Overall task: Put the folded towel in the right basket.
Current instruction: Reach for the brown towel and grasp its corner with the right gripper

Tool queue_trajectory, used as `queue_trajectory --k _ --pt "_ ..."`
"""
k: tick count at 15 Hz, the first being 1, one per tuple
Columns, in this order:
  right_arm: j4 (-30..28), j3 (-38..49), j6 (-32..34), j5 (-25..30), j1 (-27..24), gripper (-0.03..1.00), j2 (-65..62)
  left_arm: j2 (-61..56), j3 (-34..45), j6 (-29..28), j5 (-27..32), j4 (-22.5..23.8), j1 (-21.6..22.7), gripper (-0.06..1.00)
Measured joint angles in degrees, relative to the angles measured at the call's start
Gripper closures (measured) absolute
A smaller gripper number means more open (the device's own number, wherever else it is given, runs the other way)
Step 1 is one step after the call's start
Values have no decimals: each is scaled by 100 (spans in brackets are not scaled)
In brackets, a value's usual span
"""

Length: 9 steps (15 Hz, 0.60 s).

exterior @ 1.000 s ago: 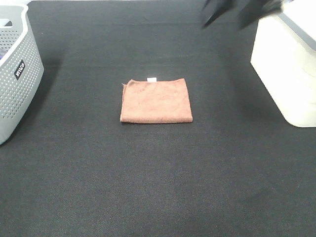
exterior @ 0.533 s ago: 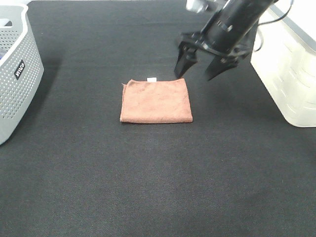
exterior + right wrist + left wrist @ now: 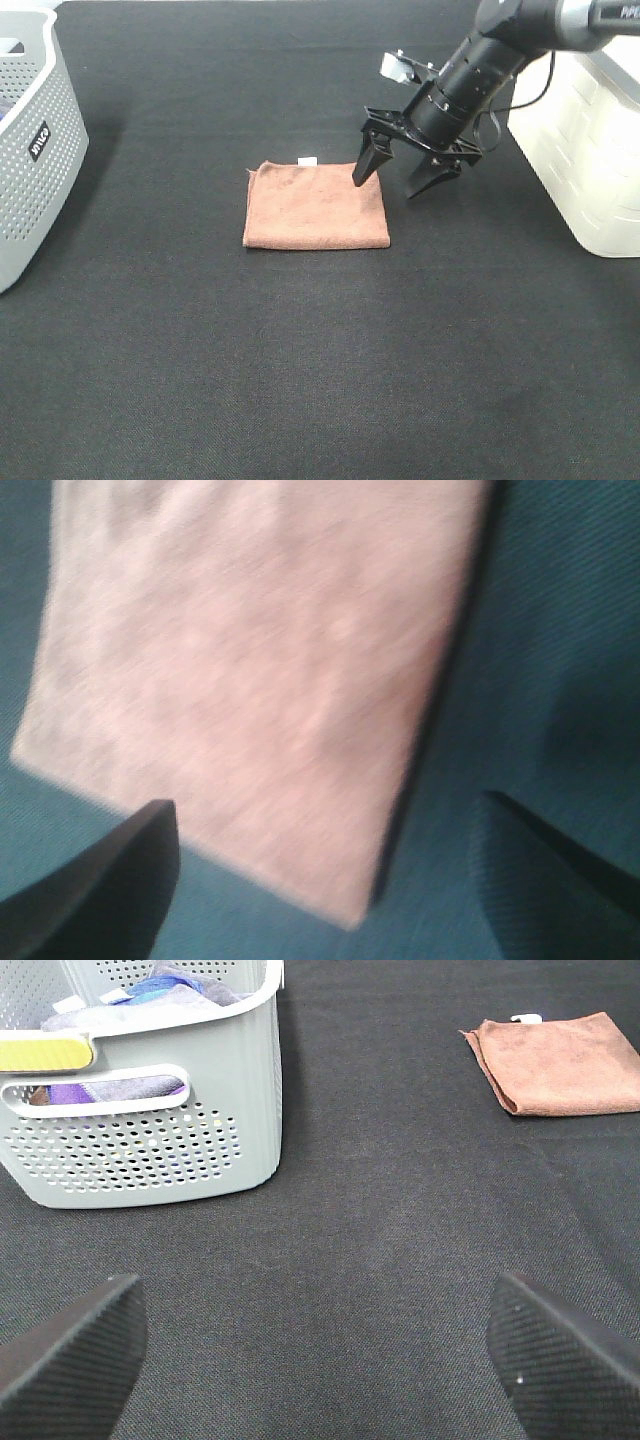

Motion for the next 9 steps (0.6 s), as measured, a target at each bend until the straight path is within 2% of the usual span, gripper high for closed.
queue_trajectory --k 4,9 --pt "567 -315 -269 -120 -11 22 424 0 0 0 0 0 0 7" --pt "86 -470 -252 -413 -11 22 550 0 0 0 0 0 0 7"
